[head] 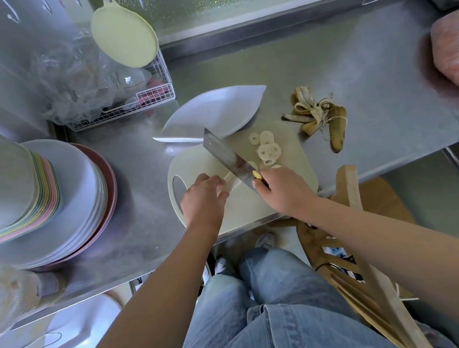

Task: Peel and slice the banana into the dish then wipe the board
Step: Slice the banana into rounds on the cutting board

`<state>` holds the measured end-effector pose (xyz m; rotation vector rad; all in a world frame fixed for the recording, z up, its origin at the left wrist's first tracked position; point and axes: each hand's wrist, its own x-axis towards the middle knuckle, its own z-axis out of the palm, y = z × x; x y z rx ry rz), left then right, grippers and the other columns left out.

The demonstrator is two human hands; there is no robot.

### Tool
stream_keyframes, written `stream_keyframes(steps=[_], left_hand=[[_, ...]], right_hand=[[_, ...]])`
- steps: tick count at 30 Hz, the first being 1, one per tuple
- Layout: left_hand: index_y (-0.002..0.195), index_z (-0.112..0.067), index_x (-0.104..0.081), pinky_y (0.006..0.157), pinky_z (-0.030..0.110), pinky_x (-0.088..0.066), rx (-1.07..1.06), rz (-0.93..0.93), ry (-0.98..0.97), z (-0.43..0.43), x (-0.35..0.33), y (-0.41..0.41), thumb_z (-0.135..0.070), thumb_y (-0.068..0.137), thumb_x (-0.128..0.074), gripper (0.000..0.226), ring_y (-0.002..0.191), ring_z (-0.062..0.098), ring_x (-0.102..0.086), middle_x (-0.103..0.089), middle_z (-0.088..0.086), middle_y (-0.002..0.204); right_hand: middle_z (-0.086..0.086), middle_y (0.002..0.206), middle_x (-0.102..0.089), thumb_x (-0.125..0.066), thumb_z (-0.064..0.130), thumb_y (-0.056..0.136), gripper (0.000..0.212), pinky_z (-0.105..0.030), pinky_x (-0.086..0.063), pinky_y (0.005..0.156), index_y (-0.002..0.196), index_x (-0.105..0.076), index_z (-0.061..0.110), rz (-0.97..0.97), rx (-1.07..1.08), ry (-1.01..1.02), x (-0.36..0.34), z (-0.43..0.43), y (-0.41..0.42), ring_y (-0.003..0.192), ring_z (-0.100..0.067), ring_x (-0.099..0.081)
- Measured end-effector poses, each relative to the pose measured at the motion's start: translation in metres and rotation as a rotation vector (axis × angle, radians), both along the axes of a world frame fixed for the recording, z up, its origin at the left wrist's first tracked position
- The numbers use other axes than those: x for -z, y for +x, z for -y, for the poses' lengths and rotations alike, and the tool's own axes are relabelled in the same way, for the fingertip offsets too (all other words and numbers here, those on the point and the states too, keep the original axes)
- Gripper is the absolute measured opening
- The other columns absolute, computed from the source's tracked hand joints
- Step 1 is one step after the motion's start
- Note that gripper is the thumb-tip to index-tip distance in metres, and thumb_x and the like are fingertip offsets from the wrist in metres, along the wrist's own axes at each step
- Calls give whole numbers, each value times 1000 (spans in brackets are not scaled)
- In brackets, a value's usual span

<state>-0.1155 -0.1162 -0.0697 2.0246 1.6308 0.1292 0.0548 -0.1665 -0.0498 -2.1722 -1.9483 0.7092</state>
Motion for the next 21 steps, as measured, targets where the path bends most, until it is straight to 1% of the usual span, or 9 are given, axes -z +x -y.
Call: stream_keyframes(steps=[4, 7, 11, 13, 15, 16, 18, 19, 21], left_hand=[[109, -28, -69, 73, 29, -45, 5, -4, -4, -1, 1, 0, -31, 90, -63, 20, 88, 23, -62, -62, -5, 109], [109, -29, -69, 73, 29, -47, 0, -8, 1, -1, 2, 0, -31, 90, -63, 20, 87, 23, -62, -62, -5, 108], [109, -29, -69, 74, 30, -49, -7, -4, -3, 0, 2, 0, -31, 89, -64, 21, 86, 23, -62, -63, -5, 108], [111, -28, -69, 76, 32, -51, -16, 9, -1, 0, 2, 0, -30, 89, -65, 22, 86, 23, -62, -63, -4, 108], [116, -27, -67, 78, 33, -52, -13, 31, 0, 3, 1, -4, -31, 89, -65, 28, 89, 23, -62, -62, -3, 112], [122, -27, -63, 81, 34, -51, -5, 42, 4, 4, 2, -6, -33, 89, -65, 34, 94, 23, -62, -61, -2, 115], [133, -27, -53, 84, 35, -50, -4, 46, 25, 8, 3, -10, -37, 87, -67, 49, 105, 22, -60, -59, -3, 121], [133, -28, -52, 84, 36, -50, -19, 40, 35, 9, 3, -12, -38, 86, -67, 50, 107, 21, -59, -59, -4, 121], [124, -29, -59, 80, 34, -50, -43, 15, 29, 11, 2, -13, -40, 87, -65, 40, 103, 21, -60, -61, -5, 115]], right_hand=[[6, 59, -38, -39, 28, 100, 27, -31, -31, 57, 77, -43, 14, 26, 7, -34, 4, 0, -4, 62, -20, -46], [0, 67, -47, -38, 29, 100, 25, -31, -33, 58, 80, -44, 15, 27, 21, -54, 9, -1, -8, 65, -20, -48], [-1, 73, -49, -38, 30, 101, 26, -29, -35, 59, 92, -53, 10, 43, 21, -76, 16, 3, -13, 67, -18, -49], [1, 67, -48, -38, 30, 101, 27, -26, -32, 55, 86, -51, 12, 44, 30, -65, 17, 4, -12, 62, -17, -47], [5, 57, -40, -39, 30, 100, 28, -25, -23, 48, 78, -44, 15, 52, 21, -50, 16, 3, -8, 55, -16, -43], [6, 54, -37, -39, 30, 100, 30, -26, -20, 47, 74, -42, 15, 46, 21, -33, 15, 3, -7, 52, -15, -40], [7, 51, -33, -42, 28, 99, 35, -27, -21, 48, 67, -37, 17, 12, 35, 22, 10, 1, -3, 47, -10, -35], [7, 51, -33, -43, 27, 99, 38, -27, -21, 48, 63, -34, 20, -7, 46, 45, 6, 0, -3, 47, -9, -33], [9, 51, -32, -45, 27, 98, 44, -24, -20, 47, 59, -26, 27, -28, 54, 56, -2, -2, -2, 48, -6, -33]])
